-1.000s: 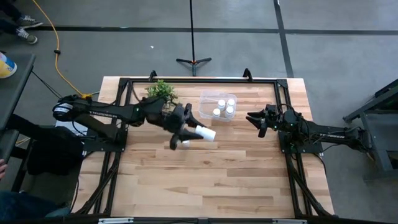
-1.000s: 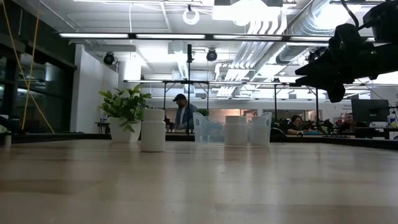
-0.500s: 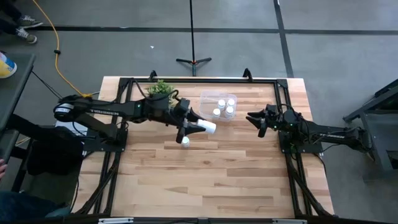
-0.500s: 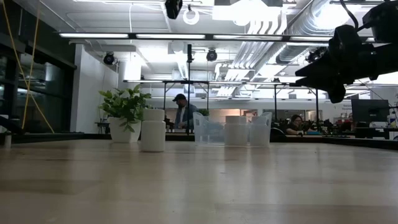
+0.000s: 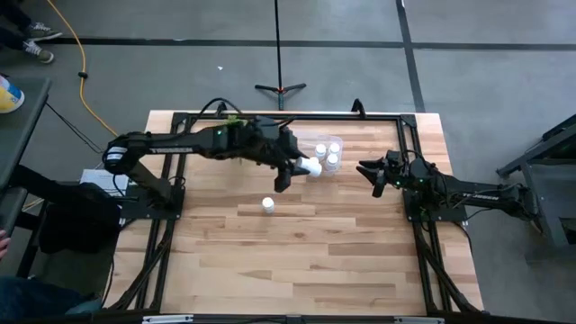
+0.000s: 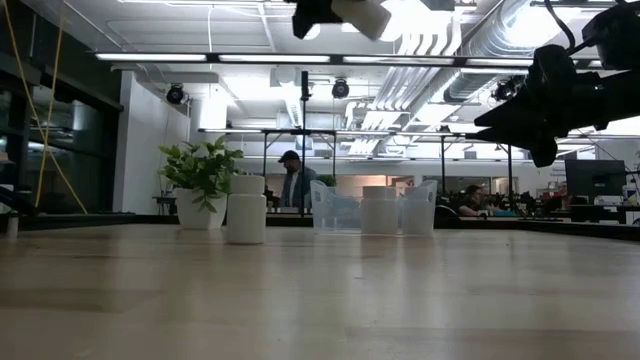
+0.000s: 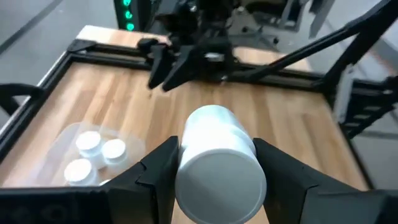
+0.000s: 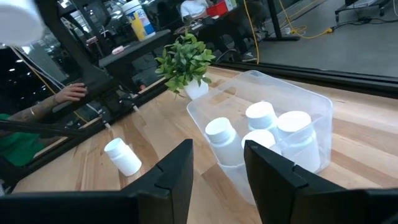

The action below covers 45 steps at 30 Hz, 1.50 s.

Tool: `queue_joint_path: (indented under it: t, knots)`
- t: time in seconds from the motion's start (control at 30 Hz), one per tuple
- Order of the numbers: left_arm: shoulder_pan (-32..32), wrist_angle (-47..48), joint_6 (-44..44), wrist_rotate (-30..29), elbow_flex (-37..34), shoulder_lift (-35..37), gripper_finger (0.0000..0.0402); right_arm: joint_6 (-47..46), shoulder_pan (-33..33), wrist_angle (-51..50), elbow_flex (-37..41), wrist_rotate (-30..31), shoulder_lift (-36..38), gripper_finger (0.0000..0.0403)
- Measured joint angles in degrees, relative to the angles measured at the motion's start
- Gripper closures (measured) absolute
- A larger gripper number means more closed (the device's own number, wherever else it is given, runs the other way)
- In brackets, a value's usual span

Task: Pick and place pill bottles into a basket
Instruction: Put the white pill bottle into the transparent container

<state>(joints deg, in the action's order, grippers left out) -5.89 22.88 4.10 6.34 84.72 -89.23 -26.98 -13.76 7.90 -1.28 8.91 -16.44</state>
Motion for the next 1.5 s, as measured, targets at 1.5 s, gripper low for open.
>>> queue_joint_path:
  t: [1.5]
  knots:
    - [-11.8,28.7,-12.9,-6.1,23.6,-24.5,0.019,0.4,0.0,-1.5,0.0,1.9,0.0,0.0269]
